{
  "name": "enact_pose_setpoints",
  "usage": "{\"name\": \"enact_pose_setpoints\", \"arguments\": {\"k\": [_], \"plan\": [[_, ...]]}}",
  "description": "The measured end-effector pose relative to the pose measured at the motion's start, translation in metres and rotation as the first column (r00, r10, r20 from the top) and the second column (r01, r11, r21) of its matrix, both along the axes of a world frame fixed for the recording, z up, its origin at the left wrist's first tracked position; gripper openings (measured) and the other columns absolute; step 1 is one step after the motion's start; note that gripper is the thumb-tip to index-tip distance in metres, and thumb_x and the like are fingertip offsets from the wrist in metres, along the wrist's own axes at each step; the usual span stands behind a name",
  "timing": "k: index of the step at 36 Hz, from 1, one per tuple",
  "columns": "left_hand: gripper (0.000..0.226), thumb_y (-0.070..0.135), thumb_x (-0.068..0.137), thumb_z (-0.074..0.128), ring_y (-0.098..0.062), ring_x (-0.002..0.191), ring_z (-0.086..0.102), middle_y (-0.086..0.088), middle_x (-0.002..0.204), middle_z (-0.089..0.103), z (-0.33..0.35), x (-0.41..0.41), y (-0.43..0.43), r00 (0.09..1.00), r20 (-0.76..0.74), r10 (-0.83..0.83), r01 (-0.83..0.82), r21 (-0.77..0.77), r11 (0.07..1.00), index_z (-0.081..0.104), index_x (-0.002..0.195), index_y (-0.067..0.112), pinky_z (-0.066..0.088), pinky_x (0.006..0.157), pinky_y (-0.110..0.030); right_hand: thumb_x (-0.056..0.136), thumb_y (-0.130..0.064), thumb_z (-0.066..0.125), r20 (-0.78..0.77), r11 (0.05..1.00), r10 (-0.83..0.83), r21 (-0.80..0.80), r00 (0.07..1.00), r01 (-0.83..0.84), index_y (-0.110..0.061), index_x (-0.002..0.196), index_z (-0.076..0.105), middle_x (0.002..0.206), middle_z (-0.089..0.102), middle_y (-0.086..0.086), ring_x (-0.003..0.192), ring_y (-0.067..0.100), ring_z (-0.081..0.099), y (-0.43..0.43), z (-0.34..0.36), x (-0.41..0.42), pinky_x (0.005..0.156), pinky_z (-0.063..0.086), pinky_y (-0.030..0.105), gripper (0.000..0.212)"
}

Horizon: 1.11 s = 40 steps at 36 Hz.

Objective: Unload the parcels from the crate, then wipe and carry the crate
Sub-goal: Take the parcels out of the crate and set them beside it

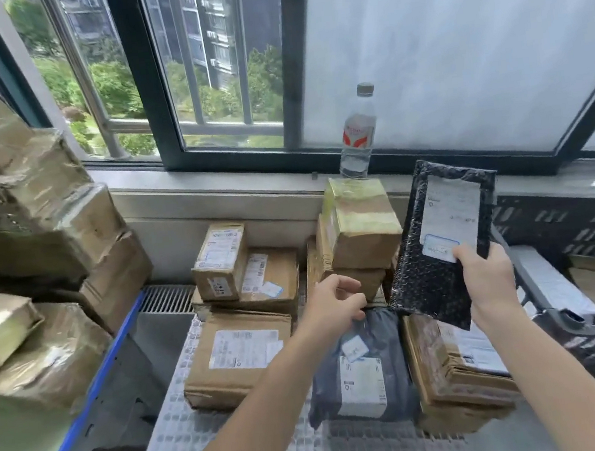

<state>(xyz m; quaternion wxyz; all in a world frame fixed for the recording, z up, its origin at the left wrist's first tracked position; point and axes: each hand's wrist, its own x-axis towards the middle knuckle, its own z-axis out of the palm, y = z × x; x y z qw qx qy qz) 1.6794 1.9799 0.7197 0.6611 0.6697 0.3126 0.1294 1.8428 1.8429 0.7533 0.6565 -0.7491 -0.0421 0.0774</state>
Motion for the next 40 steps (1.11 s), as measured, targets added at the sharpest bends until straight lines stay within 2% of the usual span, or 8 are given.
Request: {"name": "enact_pose_setpoints", "arguments": {"k": [10, 12, 15, 19, 26, 31, 36, 40], "plan": [[0.008, 0.022, 0.096, 0.056, -0.015, 0.095, 0.06, 0.004, 0.101, 0.062, 0.012, 0.03, 0.031, 0.982, 0.052, 0.182, -0.187, 0.128, 0.974, 0.057, 0.103, 0.022, 0.052, 0.081, -0.031, 0.088, -0.007, 0.056, -0.257, 0.963, 0.037, 0.266, 0.966, 0.034, -0.015, 0.08, 0.051, 0.073, 0.057, 0.002, 0.068, 0.019, 0.059, 0.004, 0.001, 0.009, 0.057, 0.046, 0.031, 0.012], [0.016, 0.029, 0.096, 0.058, -0.013, 0.098, 0.058, 0.001, 0.11, 0.06, 0.015, 0.041, 0.04, 0.974, 0.044, 0.223, -0.227, 0.173, 0.958, 0.055, 0.11, 0.022, 0.046, 0.074, -0.022, 0.091, -0.009, 0.053, -0.342, 0.938, 0.146, 0.346, 0.928, -0.02, -0.011, 0.081, 0.055, 0.072, 0.06, 0.006, 0.066, 0.021, 0.06, 0.012, 0.002, 0.013, 0.062, 0.049, 0.033, 0.011], [0.041, 0.042, 0.093, 0.058, -0.019, 0.111, 0.054, -0.003, 0.123, 0.055, 0.015, 0.057, 0.049, 0.968, -0.062, 0.243, -0.221, 0.25, 0.943, 0.052, 0.125, 0.017, 0.046, 0.09, -0.032, 0.094, -0.016, 0.049, -0.403, 0.925, 0.274, 0.358, 0.874, -0.125, -0.008, 0.093, 0.058, 0.084, 0.062, 0.013, 0.075, 0.026, 0.06, 0.025, 0.001, 0.021, 0.072, 0.046, 0.036, 0.013], [0.053, 0.046, 0.097, 0.051, -0.02, 0.11, 0.052, -0.004, 0.131, 0.054, 0.02, 0.072, 0.049, 0.964, -0.141, 0.227, -0.208, 0.139, 0.968, 0.046, 0.138, 0.014, 0.04, 0.088, -0.03, 0.096, -0.013, 0.048, -0.341, 0.914, 0.349, 0.33, 0.873, -0.237, -0.007, 0.098, 0.061, 0.085, 0.064, 0.011, 0.074, 0.023, 0.061, 0.046, 0.001, 0.033, 0.067, 0.046, 0.034, 0.015], [0.027, 0.041, 0.094, 0.058, -0.009, 0.094, 0.054, 0.0, 0.125, 0.051, 0.023, 0.082, 0.033, 0.957, 0.004, 0.289, -0.287, 0.137, 0.948, 0.056, 0.119, 0.029, 0.041, 0.084, -0.028, 0.091, -0.013, 0.057, -0.286, 0.937, 0.332, 0.212, 0.899, -0.278, -0.006, 0.106, 0.059, 0.1, 0.065, 0.015, 0.087, 0.026, 0.062, 0.062, -0.007, 0.052, 0.071, 0.045, 0.036, 0.017], [0.021, 0.034, 0.09, 0.067, 0.006, 0.101, 0.05, 0.013, 0.117, 0.036, 0.027, 0.079, 0.021, 0.932, 0.226, 0.284, -0.328, 0.188, 0.926, 0.06, 0.104, 0.047, 0.054, 0.085, -0.032, 0.072, -0.026, 0.066, -0.355, 0.923, 0.372, 0.244, 0.858, -0.299, -0.002, 0.123, 0.059, 0.116, 0.068, 0.018, 0.108, 0.035, 0.064, 0.063, -0.013, 0.049, 0.095, 0.051, 0.048, 0.057], [0.026, 0.006, 0.089, 0.067, -0.007, 0.116, 0.047, 0.004, 0.119, 0.047, 0.022, 0.08, 0.031, 0.916, 0.251, 0.314, -0.395, 0.424, 0.815, 0.064, 0.099, 0.03, 0.028, 0.095, -0.001, 0.089, -0.018, 0.054, -0.406, 0.888, 0.459, 0.224, 0.79, -0.401, 0.0, 0.102, 0.062, 0.083, 0.067, 0.013, 0.072, 0.025, 0.064, 0.068, -0.014, 0.037, 0.069, 0.048, 0.035, 0.023], [0.022, 0.005, 0.085, 0.072, -0.013, 0.114, 0.055, 0.008, 0.115, 0.052, 0.006, 0.081, 0.03, 0.906, 0.301, 0.298, -0.416, 0.5, 0.76, 0.069, 0.101, 0.019, 0.049, 0.099, -0.034, 0.087, -0.019, 0.059, -0.313, 0.908, 0.415, 0.199, 0.854, -0.368, -0.002, 0.108, 0.059, 0.101, 0.065, 0.017, 0.088, 0.027, 0.062, 0.066, -0.019, 0.05, 0.073, 0.047, 0.037, 0.027]]}}
